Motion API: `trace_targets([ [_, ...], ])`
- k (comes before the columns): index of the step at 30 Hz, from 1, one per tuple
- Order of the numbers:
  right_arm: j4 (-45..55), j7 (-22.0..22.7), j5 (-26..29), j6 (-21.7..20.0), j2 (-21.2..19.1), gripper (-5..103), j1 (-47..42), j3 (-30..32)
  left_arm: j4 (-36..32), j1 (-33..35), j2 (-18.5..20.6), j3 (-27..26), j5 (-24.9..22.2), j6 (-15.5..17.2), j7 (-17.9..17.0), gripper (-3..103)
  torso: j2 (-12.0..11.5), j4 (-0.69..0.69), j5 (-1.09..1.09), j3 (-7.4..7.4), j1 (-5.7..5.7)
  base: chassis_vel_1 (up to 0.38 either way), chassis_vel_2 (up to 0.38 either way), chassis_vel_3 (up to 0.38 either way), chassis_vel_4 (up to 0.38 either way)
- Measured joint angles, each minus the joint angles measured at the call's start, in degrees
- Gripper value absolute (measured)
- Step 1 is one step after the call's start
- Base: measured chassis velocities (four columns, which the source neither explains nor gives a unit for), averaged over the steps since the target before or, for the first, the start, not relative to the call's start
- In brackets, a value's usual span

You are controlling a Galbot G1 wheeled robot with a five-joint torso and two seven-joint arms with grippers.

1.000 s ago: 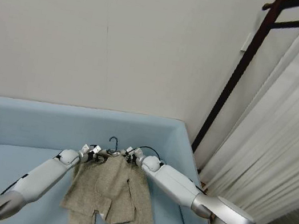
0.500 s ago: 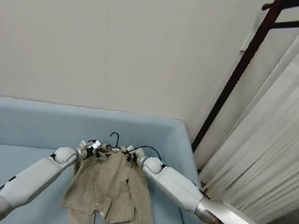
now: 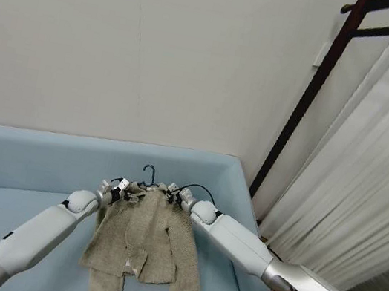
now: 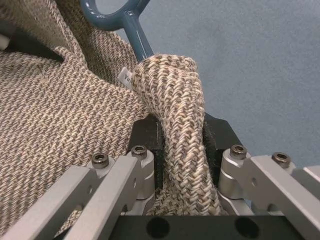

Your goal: Pick up the clothes from the sofa and hang them on the clothes hanger.

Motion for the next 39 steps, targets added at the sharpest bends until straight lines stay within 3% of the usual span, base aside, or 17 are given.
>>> trace_targets([
  [11,0.9,-2.1,-1.9,0.5,-1.1,14,0.0,0.3,-5.1,0.1,2.2,-1.9,-7.0,0.7,-2.7,100,0.0,0.01,0.00,0.00,0.00,0.000,0.000,0.000,0.000],
  [23,6.0,-0.3,-2.8,0.6,-3.0,14,-0.8,2.8,-11.9,3.6,4.5,-6.8,-7.7,0.1,-3.5,100,0.0,0.02,0.00,0.00,0.00,0.000,0.000,0.000,0.000],
  [29,12.0,1.5,-2.8,0.7,-5.4,13,-2.2,5.0,-16.2,5.6,6.1,-9.0,-10.4,-1.5,-7.8,100,0.0,0.00,0.00,0.00,0.00,0.000,0.000,0.000,0.000],
  [32,16.2,3.5,-4.1,0.8,-6.8,13,-3.3,8.4,-21.8,7.8,8.6,-10.4,-14.6,-1.9,-12.1,100,0.0,0.01,0.00,0.00,0.00,0.000,0.000,0.000,0.000],
  [39,20.9,4.4,-6.8,0.8,-9.0,13,-4.0,13.7,-29.3,12.3,11.5,-15.7,-17.3,-2.3,-15.7,100,0.0,0.01,0.01,0.00,-0.01,0.000,0.000,0.000,0.000],
])
